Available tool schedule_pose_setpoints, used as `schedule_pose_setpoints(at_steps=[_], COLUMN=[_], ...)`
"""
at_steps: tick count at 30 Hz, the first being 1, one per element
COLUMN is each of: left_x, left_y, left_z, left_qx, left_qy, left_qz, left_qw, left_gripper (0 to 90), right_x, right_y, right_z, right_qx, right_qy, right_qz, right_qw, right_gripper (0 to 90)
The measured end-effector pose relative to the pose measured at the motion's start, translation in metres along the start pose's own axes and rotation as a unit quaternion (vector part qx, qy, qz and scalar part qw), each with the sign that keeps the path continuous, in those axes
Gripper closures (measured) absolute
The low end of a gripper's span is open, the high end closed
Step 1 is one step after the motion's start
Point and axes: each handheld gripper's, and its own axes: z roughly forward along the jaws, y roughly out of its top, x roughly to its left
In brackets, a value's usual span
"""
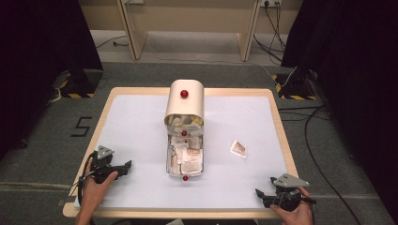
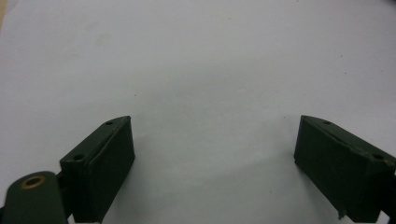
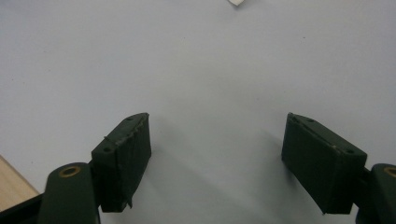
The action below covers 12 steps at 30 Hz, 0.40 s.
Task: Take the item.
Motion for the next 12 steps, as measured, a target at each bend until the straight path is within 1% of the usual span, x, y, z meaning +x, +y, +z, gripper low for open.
schedule_pose_setpoints(at_steps=[12], left_x=[0.0], left_y=[0.0], left_z=[0.0], left_qx=[0.0], left_qy=[0.0], left_qz=[0.0], left_qw=[1.0], left_gripper=[11.3], right_x=[-0.0013], right_y=[-0.0017], right_z=[0.0005], right_qx=[-0.007], right_qy=[0.005], right_qz=[0.003], right_qw=[1.0], right_gripper=[23.7])
